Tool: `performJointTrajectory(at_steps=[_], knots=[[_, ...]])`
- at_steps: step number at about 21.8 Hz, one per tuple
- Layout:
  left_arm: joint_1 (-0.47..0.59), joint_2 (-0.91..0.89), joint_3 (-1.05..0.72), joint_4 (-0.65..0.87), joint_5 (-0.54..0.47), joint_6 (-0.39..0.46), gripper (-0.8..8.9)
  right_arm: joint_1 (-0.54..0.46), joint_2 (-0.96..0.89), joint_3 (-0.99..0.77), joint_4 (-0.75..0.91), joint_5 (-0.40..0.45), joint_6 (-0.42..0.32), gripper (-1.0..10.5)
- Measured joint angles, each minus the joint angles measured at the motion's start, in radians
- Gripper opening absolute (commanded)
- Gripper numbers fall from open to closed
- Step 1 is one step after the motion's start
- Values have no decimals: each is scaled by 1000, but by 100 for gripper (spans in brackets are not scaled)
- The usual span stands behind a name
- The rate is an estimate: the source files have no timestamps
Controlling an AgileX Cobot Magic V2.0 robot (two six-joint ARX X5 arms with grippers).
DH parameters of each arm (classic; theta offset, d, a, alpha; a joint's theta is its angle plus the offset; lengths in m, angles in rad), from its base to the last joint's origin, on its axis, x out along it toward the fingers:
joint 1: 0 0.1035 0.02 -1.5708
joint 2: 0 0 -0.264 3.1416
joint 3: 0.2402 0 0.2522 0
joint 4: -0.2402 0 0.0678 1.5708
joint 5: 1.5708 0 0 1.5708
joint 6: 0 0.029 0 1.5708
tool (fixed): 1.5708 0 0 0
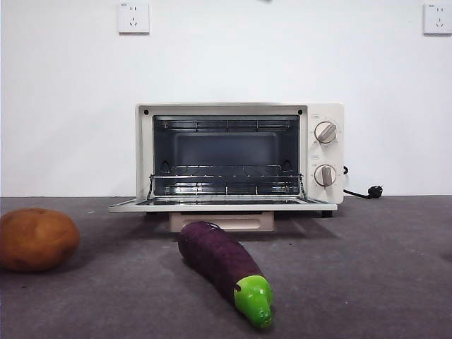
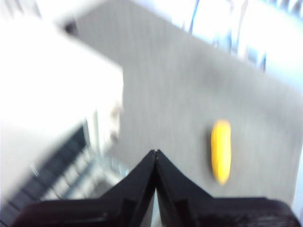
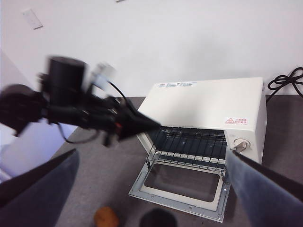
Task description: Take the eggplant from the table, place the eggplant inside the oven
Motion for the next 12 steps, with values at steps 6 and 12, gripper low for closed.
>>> performJointTrajectory(at_steps=[6, 12], knots=[[0, -26, 237, -72, -137, -24, -6, 0, 0, 0, 0, 0, 0, 594], [0, -29, 469, -198, -273, -24, -6, 0, 0, 0, 0, 0, 0, 594]])
